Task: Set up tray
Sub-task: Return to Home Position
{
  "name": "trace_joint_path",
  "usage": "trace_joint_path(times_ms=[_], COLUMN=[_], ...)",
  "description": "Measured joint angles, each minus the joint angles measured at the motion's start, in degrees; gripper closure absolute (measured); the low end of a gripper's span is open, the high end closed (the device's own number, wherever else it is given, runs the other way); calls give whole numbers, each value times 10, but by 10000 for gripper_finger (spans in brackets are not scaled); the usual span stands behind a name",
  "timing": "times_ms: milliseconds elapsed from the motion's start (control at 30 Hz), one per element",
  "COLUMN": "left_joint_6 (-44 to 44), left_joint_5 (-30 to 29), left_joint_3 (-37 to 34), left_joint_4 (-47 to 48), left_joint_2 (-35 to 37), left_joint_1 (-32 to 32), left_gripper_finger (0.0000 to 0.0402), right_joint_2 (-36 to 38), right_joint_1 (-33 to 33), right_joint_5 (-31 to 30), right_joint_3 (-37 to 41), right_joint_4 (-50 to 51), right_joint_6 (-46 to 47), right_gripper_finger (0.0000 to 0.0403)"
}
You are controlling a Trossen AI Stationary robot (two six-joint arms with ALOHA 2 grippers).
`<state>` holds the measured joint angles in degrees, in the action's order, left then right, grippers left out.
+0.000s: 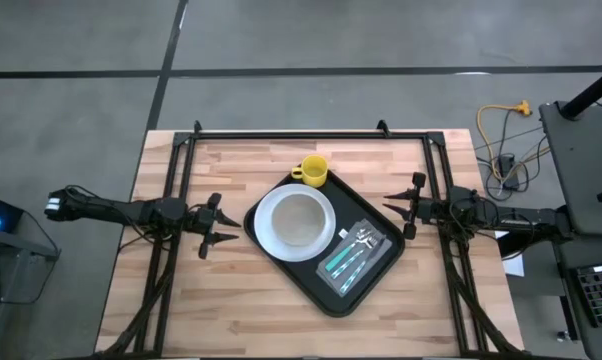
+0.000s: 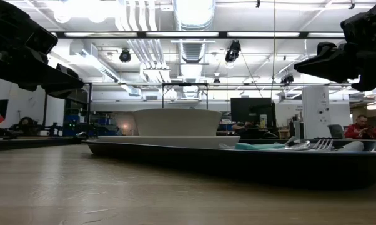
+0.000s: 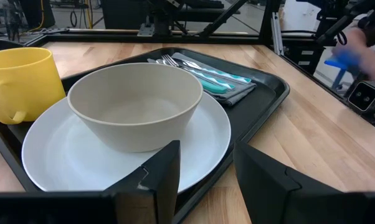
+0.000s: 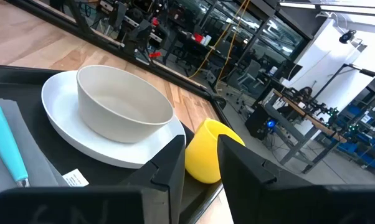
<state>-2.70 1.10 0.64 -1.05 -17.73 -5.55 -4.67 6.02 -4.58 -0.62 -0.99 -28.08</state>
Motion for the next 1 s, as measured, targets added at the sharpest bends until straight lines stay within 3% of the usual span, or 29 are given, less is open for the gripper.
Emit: trace_joint_path(times_ms=[1000], left_joint_6=[0], left_joint_5=[0], left_joint_3=[0], left_joint_4=[0], left_joint_2=[0], left_joint_1=[0], left_gripper_finger=[266], right_joint_2=[0], right_joint_1=[0], right_joint_5=[0], right_joint_3=[0], right_joint_4=[0], right_joint_6=[0], right_gripper_finger=[335])
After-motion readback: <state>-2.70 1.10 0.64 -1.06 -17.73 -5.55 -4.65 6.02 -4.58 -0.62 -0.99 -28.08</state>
